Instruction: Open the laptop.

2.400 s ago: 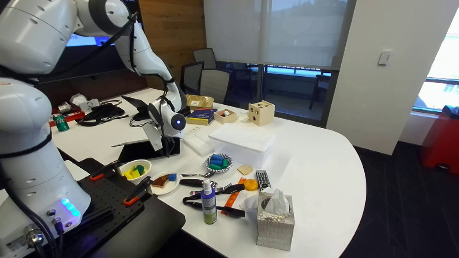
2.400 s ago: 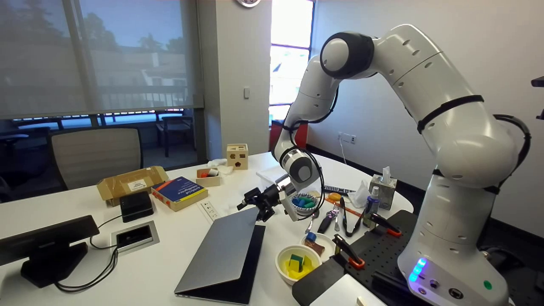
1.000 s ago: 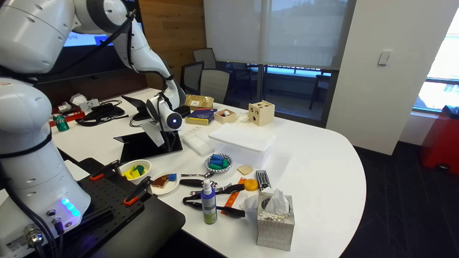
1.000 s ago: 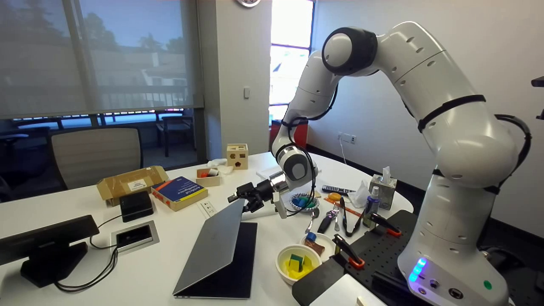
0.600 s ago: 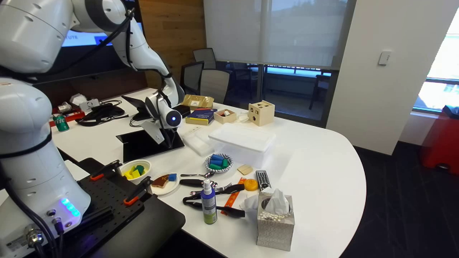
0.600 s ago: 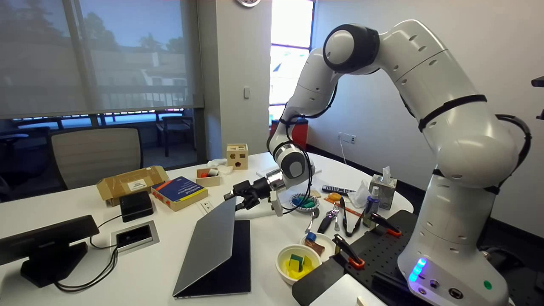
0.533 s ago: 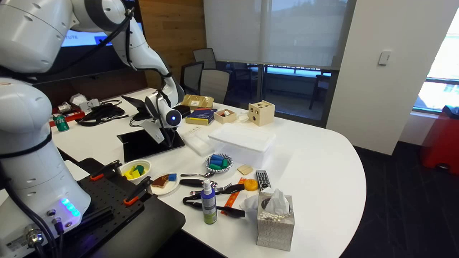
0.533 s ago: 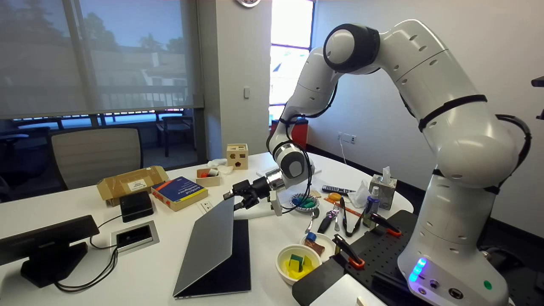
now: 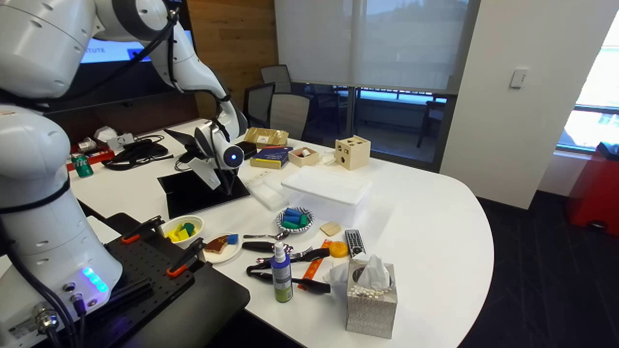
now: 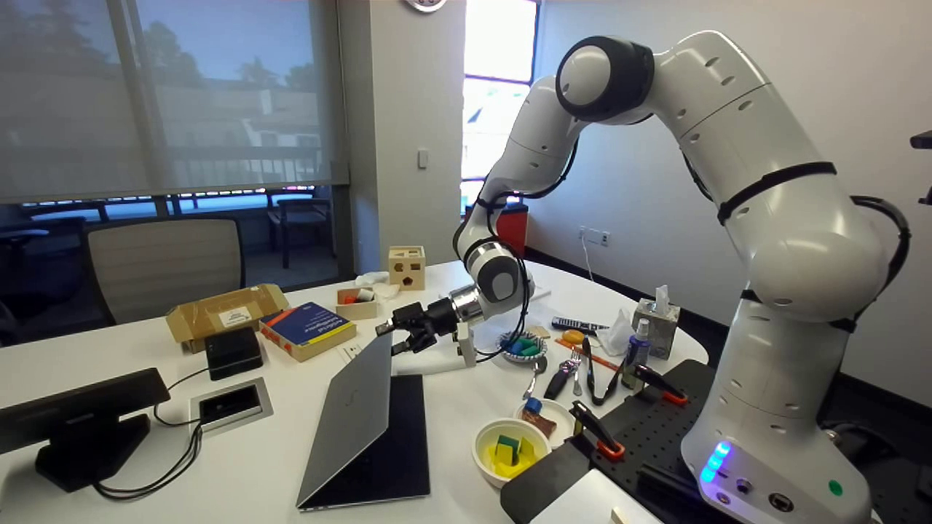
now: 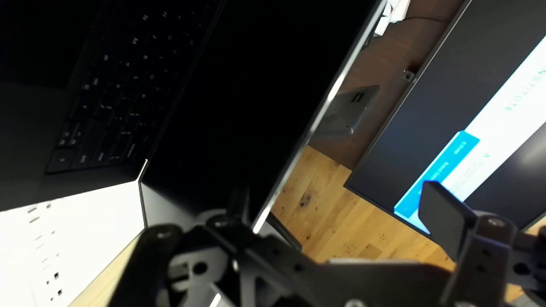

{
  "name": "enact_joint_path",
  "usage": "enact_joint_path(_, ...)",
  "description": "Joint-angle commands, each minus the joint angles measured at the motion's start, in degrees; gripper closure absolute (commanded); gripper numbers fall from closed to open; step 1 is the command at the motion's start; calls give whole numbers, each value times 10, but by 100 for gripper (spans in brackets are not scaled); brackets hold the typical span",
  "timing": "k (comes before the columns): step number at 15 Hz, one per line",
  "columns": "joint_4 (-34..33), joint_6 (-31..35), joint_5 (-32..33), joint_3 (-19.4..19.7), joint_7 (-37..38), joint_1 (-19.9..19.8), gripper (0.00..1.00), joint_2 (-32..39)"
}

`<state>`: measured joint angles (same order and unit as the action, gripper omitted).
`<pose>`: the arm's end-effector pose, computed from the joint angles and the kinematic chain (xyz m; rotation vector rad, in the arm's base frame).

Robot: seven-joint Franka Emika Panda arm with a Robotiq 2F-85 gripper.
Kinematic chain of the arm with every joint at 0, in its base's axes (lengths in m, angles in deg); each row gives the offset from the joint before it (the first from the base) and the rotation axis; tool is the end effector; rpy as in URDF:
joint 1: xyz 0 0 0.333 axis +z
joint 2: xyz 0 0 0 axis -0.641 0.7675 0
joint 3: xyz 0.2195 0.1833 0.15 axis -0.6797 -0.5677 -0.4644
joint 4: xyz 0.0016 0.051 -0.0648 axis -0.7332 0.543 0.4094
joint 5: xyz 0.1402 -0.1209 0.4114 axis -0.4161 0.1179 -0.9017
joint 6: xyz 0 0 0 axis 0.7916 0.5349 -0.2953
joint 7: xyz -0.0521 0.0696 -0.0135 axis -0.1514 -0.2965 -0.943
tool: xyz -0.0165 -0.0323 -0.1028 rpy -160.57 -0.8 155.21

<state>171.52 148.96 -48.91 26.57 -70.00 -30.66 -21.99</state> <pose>0.5376 0.1434 0.0154 -1.9765 -0.0895 -0.5819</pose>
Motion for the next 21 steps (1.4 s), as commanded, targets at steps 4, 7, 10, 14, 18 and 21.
enact_joint_path(4, -8, -32, 12, -3, 4, 5, 0, -21)
enact_joint_path(7, -14, -32, 20, -4, 2, 7, 0, -21)
enact_joint_path(10, -21, -30, 27, -6, -1, 9, 0, -20)
enact_joint_path(14, -33, -29, 43, -9, 2, 14, 0, -17)
enact_joint_path(18, -45, -31, 61, -13, 6, 17, 0, -12)
enact_joint_path(21, -55, -33, 75, -18, 7, 16, 0, -9)
